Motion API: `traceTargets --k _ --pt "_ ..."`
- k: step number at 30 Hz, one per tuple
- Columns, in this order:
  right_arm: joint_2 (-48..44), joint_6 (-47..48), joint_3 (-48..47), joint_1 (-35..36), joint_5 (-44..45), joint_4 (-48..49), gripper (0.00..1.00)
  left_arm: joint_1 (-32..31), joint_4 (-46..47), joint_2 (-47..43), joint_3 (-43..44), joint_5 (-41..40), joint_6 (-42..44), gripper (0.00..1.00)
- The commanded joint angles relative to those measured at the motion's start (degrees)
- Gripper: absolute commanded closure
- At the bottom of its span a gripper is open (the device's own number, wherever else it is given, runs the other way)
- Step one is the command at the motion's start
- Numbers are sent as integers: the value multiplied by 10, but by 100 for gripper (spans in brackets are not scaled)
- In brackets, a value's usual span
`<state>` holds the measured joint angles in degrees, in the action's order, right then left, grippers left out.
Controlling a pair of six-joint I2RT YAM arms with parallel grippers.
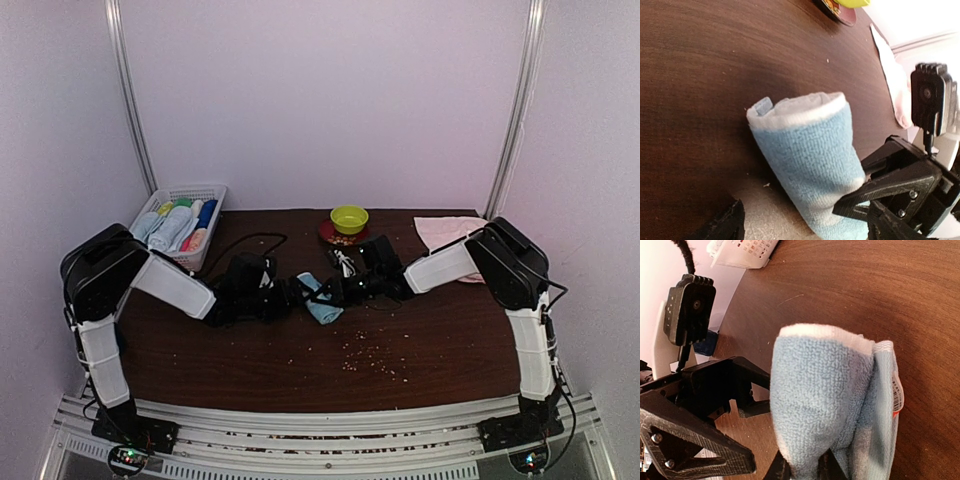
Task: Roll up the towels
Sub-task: Roll the towel at the center of the board.
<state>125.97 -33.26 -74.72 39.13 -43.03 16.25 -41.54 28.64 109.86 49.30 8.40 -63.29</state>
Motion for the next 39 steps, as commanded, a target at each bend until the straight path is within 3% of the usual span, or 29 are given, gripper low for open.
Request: traceTargets --k 1,7,14,24,39 --pt "27 1 10 2 15 -35 96 5 46 26 -9 -14 -60 14" --pt "28 2 11 2 18 -38 98 4 116 56 -26 -11 -142 17" --pt "32 1 7 4 16 -38 99 4 162 103 -8 14 -175 23" --pt "40 -4 -2 7 14 -30 99 -3 134 129 13 16 -187 25" --pt "48 -15 -3 7 -14 -4 100 -15 192 175 6 -3 -227 45"
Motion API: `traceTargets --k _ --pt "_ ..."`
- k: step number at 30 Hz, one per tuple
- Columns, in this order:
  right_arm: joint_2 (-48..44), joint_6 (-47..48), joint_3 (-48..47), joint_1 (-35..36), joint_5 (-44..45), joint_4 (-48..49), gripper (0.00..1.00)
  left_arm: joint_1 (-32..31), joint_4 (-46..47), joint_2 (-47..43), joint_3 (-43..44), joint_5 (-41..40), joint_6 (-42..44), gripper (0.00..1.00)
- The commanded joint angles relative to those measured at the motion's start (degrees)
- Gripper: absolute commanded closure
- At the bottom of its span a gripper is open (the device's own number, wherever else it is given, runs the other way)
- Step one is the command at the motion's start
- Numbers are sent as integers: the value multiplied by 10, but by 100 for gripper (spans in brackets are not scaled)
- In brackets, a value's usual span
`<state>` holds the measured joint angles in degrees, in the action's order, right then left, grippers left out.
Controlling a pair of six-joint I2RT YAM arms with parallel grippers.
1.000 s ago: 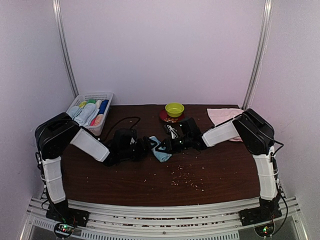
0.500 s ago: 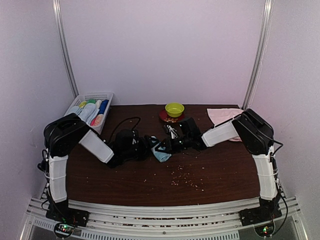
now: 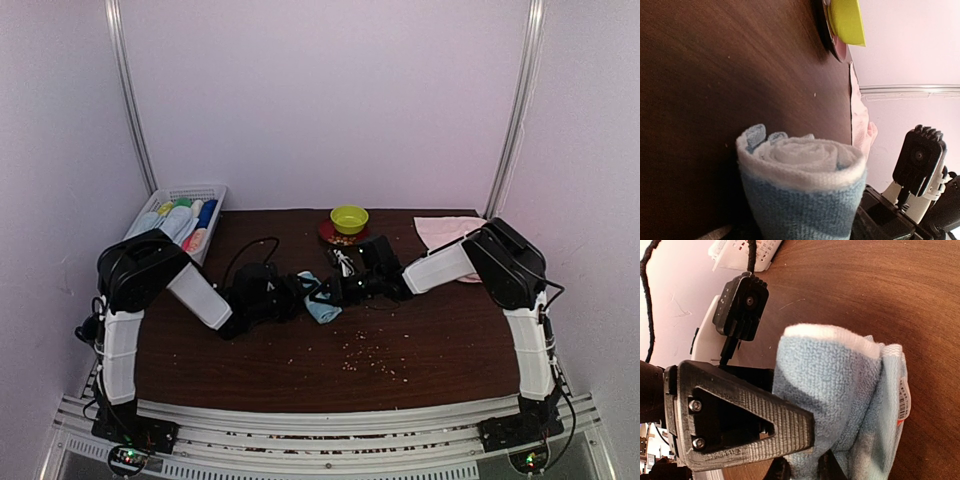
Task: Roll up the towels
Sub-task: Roll the towel at the center of the board, then pick up the towel from the center of the board.
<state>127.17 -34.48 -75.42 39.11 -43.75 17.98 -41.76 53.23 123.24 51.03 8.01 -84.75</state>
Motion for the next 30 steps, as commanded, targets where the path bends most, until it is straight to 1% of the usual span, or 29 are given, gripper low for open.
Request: traceTargets --k 1,7,10,13,16,21,22,24,26,30 --pt "36 -3 5 7 -9 -20 100 -14 -42 43 -17 -2 -15 46" --pt "39 -8 5 7 -25 -7 99 -14 1 58 -26 1 -13 61" --pt "33 -4 9 7 -27 -6 95 -14 5 61 -28 1 -8 66" --pt "18 12 12 6 -22 -22 87 -13 1 57 -29 0 3 69" --pt "-12 44 19 0 -7 -50 76 -11 -26 42 -27 -2 28 72" --pt "-81 98 32 -12 29 -102 60 -3 -59 19 -30 -11 57 81" --pt "-89 104 34 -13 32 -107 54 -1 -61 17 -31 -12 61 82" --pt "-101 124 33 -14 34 -127 46 0 -61 15 -32 -13 65 83" --pt "-116 143 38 -15 41 -142 43 1 -60 15 -32 -11 69 84" --pt "-152 167 51 -20 69 -164 41 2 -68 5 -32 -6 86 85"
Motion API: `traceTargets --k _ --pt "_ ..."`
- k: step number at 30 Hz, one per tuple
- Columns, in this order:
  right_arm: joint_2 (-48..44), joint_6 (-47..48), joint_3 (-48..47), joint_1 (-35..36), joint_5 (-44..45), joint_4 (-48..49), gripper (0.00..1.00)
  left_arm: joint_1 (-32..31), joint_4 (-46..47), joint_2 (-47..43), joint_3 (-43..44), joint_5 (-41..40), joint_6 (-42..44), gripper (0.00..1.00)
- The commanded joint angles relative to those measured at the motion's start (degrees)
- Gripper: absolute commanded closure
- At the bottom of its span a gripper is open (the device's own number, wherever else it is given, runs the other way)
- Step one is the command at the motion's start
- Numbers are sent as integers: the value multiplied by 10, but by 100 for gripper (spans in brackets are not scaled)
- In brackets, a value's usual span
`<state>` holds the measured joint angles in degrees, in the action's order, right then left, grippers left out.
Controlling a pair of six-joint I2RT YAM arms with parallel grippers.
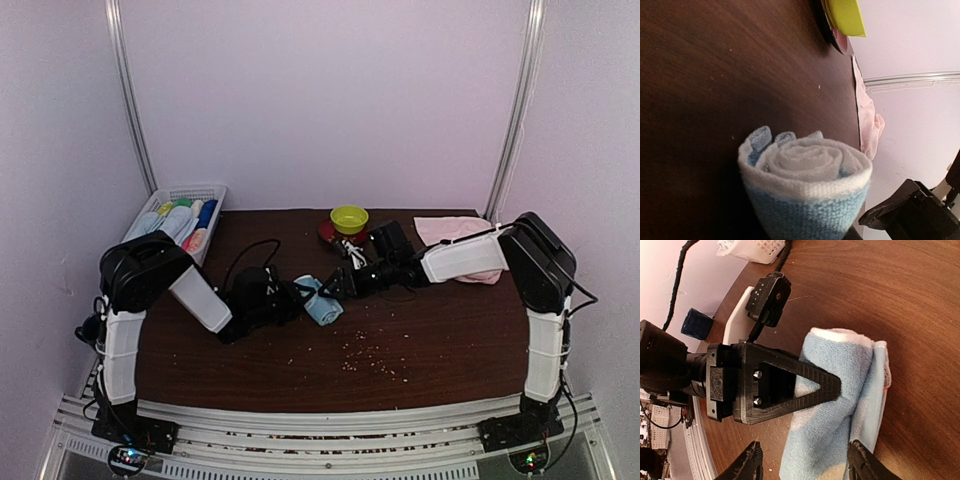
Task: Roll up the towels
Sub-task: Pick up the towel from the center of the board, then adjust the towel in the storage box.
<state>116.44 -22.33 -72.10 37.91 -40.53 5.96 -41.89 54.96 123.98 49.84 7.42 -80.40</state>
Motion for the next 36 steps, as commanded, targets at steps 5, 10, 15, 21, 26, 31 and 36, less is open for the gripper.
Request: traceTargets --k 5,10,15,21,26,31,36 --pt "-104 83 38 -14 103 -90 40 14 -152 -58 -7 13 120 85" --pt "-165 97 82 -18 145 -97 39 50 -195 -128 14 109 229 82" --pt "-205 108 117 -18 159 -100 39 116 -359 -156 95 268 360 79" --pt "-249 106 150 -17 164 -85 39 223 -596 -179 233 381 514 76" --pt "-268 102 172 -11 163 -65 39 296 -748 -154 396 452 592 74" --pt "-275 111 167 6 182 -74 39 349 -946 -46 642 485 686 73" --pt "-289 121 167 18 204 -85 39 420 -906 -34 658 532 657 71"
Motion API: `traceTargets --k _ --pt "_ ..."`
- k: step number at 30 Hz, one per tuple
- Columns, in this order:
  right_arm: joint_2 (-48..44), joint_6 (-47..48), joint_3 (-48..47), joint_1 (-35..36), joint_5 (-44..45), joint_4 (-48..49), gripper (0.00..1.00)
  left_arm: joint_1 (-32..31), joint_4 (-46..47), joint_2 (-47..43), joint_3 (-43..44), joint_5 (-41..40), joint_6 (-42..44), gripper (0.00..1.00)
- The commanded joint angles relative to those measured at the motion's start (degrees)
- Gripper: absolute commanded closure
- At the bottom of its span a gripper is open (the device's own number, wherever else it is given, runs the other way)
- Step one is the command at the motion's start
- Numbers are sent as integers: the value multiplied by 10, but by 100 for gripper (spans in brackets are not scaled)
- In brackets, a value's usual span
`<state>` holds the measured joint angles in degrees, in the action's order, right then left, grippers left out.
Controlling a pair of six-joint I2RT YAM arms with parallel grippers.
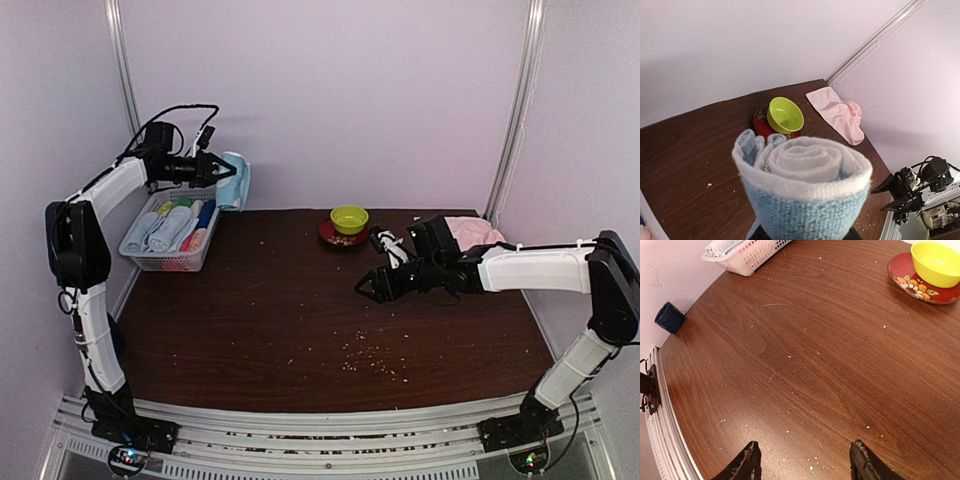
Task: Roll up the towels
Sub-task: Adjust the towel in the storage box.
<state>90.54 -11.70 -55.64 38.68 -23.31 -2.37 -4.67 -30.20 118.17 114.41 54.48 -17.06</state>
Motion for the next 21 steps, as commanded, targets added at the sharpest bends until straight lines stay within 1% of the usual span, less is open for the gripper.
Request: traceTargets --k 1,4,8,15,21 --pt "-35 17 1 13 38 -5 39 58 -61 27 15 59 29 72" --pt "-53 20 6 18 52 -9 39 81 -112 39 38 27 74 72" --pt "-66 21 9 27 66 -7 39 90 -169 66 63 -2 126 73" --pt "-57 31 0 46 93 -23 39 112 -182 103 89 -2 138 74" --pt "-58 34 -3 49 109 -27 39 144 -189 113 72 -1 145 76"
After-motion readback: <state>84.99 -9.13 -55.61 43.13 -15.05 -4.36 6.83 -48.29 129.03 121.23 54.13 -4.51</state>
